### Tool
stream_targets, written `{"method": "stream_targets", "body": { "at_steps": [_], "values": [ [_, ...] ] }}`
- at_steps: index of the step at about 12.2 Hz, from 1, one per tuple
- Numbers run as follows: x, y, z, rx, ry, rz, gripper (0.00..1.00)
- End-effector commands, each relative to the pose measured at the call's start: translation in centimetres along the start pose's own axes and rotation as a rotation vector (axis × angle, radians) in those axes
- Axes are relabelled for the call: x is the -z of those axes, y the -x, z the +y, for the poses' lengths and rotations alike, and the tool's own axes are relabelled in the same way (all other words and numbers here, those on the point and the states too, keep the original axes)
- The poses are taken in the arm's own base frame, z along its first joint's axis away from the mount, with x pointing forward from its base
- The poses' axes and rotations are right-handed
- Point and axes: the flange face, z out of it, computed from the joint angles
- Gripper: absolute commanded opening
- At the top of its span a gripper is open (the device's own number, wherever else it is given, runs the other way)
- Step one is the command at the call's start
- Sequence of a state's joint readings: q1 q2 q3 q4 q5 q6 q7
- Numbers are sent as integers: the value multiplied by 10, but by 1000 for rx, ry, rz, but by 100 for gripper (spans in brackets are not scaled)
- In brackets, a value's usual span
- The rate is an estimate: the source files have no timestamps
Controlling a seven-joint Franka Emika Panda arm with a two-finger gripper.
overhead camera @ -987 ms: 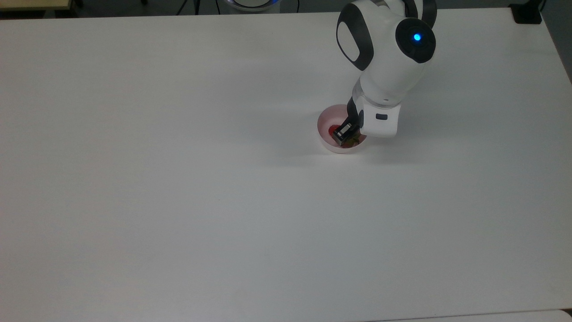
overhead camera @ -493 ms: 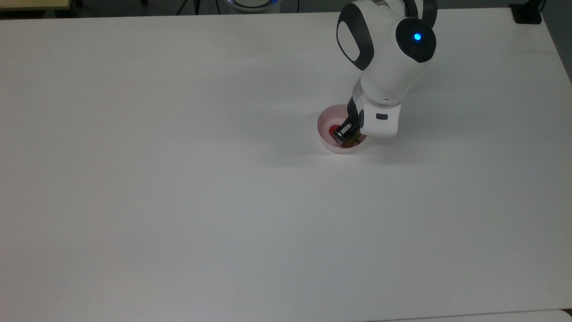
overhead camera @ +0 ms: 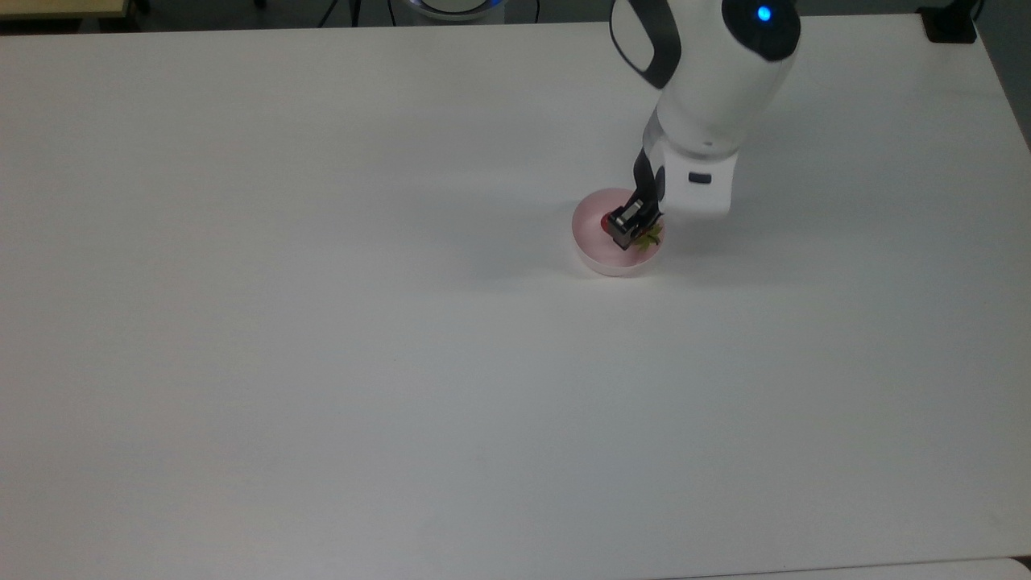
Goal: Pick up strawberry from bowl
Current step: 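Lift the gripped strawberry up out of the pink bowl, then carry the strawberry away from the bowl and hold it raised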
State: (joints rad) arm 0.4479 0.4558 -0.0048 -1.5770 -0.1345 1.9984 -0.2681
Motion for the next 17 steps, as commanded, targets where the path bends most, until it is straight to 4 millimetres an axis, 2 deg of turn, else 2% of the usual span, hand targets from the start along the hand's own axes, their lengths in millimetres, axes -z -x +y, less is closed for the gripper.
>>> {"method": "stream_targets", "body": {
  "at_steps": [1, 4, 5, 6, 8, 12, 13, 15, 16, 17],
  "values": [
    [46, 30, 9, -22, -15, -8, 39],
    [59, 64, 44, -109, -36, -35, 39],
    [52, 86, 66, -162, -64, -62, 40],
    [35, 106, 82, -197, -86, -114, 40],
    [19, 137, 117, -267, -102, -150, 40],
    [-33, 196, 157, -332, -154, -243, 43],
    [-48, 207, 157, -340, -172, -270, 43],
    [-73, 217, 143, -335, -205, -322, 44],
    [-79, 220, 138, -347, -219, -339, 54],
    [-86, 222, 134, -347, -227, -356, 58]
  ]
}}
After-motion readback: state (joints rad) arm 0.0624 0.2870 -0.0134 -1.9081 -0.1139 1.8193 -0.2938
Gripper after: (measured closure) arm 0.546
